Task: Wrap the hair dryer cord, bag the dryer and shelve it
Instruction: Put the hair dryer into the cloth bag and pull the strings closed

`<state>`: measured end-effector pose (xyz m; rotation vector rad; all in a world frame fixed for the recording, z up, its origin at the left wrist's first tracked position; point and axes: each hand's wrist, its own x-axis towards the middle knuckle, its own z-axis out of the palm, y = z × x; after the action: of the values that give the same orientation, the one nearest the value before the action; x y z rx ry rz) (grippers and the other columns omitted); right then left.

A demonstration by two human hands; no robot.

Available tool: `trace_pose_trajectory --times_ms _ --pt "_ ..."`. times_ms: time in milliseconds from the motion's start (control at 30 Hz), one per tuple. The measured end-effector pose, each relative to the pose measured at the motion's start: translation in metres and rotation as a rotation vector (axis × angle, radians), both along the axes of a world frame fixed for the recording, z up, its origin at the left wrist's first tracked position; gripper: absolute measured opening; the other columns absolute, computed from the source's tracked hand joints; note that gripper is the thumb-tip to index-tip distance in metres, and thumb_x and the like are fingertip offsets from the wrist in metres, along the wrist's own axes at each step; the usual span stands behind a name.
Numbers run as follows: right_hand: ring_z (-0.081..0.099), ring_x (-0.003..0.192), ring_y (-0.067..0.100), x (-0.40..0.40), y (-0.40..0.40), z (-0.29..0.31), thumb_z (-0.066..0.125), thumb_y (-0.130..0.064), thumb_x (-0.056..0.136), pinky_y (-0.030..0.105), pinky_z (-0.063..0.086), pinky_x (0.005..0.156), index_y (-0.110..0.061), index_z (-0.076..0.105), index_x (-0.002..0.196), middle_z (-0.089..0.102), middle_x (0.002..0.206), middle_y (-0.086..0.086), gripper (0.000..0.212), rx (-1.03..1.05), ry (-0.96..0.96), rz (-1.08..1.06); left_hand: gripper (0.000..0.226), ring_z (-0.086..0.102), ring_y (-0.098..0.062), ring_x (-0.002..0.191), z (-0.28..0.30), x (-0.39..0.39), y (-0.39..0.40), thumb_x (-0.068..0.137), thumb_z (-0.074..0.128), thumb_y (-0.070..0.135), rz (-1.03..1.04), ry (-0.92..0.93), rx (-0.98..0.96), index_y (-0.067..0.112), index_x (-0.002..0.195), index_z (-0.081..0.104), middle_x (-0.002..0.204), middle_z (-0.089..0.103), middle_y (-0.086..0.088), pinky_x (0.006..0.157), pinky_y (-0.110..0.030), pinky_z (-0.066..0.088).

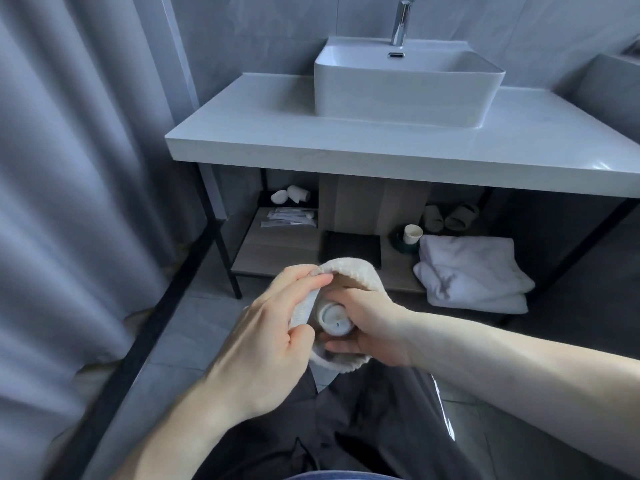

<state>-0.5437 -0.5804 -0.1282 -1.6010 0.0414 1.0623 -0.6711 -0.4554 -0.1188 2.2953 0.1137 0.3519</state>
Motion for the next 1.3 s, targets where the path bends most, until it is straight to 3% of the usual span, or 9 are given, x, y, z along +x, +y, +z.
trace_pose_trajectory --times_ms 267,433,567,800,867,967,1067,1200,1300 --pt "0.082 0.089 0.023 0.018 -0.023 0.012 0.068 -0.034 0.092 0.038 0.062 0.086 -0.026 0.072 0.127 0.083 0.113 0.010 0.037 -0.218 -0.355 0.395 0.067 0.037 0.014 0.145 -0.005 0.002 -0.002 0.094 0.044 -0.011 0.039 -0.023 -0.133 0.022 0.150 0.057 0.153 0.046 0.029 0.115 -0.013 0.036" --pt "0.057 0.137 0.002 -0.006 -0.071 0.043 0.068 -0.040 0.100 0.019 0.041 0.112 -0.054 0.055 0.141 0.060 0.150 -0.022 0.046 -0.280 -0.665 0.603 0.064 0.040 0.008 0.147 -0.002 0.008 -0.005 0.098 0.045 -0.009 0.038 -0.018 -0.221 0.026 0.149 0.058 0.154 0.048 0.028 0.119 -0.017 0.035" --pt "0.077 0.091 0.009 -0.024 -0.104 0.035 0.072 -0.031 0.093 0.027 0.062 0.081 -0.043 0.074 0.116 0.080 0.109 -0.013 0.026 -0.210 -0.954 0.308 0.063 0.044 0.004 0.146 0.001 0.011 -0.011 0.095 0.044 0.000 0.004 -0.011 -0.302 0.026 0.150 0.057 0.153 0.049 0.030 0.115 -0.019 0.039" --pt "0.064 0.080 0.006 -0.021 -0.132 -0.004 0.074 -0.050 0.089 0.023 0.052 0.075 -0.054 0.057 0.122 0.064 0.109 -0.020 0.037 -0.384 -0.922 0.166 0.065 0.066 -0.012 0.089 0.008 0.018 -0.022 0.098 0.042 -0.008 0.031 0.025 -0.504 0.032 0.144 0.061 0.149 0.051 0.032 0.063 -0.020 0.056" --pt "0.054 0.058 0.005 -0.010 -0.127 -0.008 0.073 -0.040 0.092 0.026 0.047 0.066 -0.038 0.070 0.096 0.070 0.081 -0.008 0.005 -0.352 -0.844 0.178 0.064 0.070 -0.018 0.088 0.011 0.019 -0.024 0.098 0.042 -0.009 0.040 0.026 -0.522 0.032 0.144 0.061 0.149 0.052 0.030 0.064 -0.023 0.056" --pt "0.048 0.054 0.007 0.012 -0.116 -0.001 0.067 -0.021 0.098 0.033 0.044 0.059 -0.021 0.062 0.072 0.062 0.062 0.001 0.026 -0.273 -0.925 0.134 0.063 0.069 -0.026 0.079 0.015 0.018 -0.026 0.098 0.043 -0.011 0.045 0.010 -0.557 0.030 0.142 0.063 0.147 0.056 0.026 0.064 -0.026 0.057" --pt "0.063 0.064 0.004 0.024 -0.096 0.025 0.065 -0.011 0.103 0.019 0.053 0.060 -0.020 0.075 0.084 0.075 0.077 0.005 0.023 -0.121 -1.028 0.001 0.057 0.066 -0.010 0.074 0.023 0.013 -0.022 0.100 0.048 -0.007 0.034 -0.027 -0.601 0.031 0.138 0.066 0.138 0.063 0.022 0.064 -0.026 0.056" --pt "0.077 0.082 0.024 0.024 -0.066 0.046 0.058 -0.009 0.109 0.053 0.067 0.082 -0.017 0.081 0.107 0.080 0.097 0.019 0.024 0.156 -0.874 -0.109 0.052 0.069 -0.005 0.082 0.025 0.005 -0.013 0.089 0.059 0.014 0.025 -0.078 -0.705 0.035 0.134 0.072 0.121 0.072 0.007 0.075 -0.033 0.056" --pt "0.081 0.100 0.022 0.013 -0.058 0.047 0.059 -0.007 0.108 0.045 0.065 0.093 -0.020 0.076 0.123 0.085 0.109 0.005 0.027 0.243 -0.833 -0.093 0.048 0.070 -0.004 0.085 0.021 0.002 -0.014 0.093 0.062 0.010 0.071 -0.110 -0.778 0.036 0.132 0.074 0.105 0.070 0.004 0.081 -0.025 0.055"
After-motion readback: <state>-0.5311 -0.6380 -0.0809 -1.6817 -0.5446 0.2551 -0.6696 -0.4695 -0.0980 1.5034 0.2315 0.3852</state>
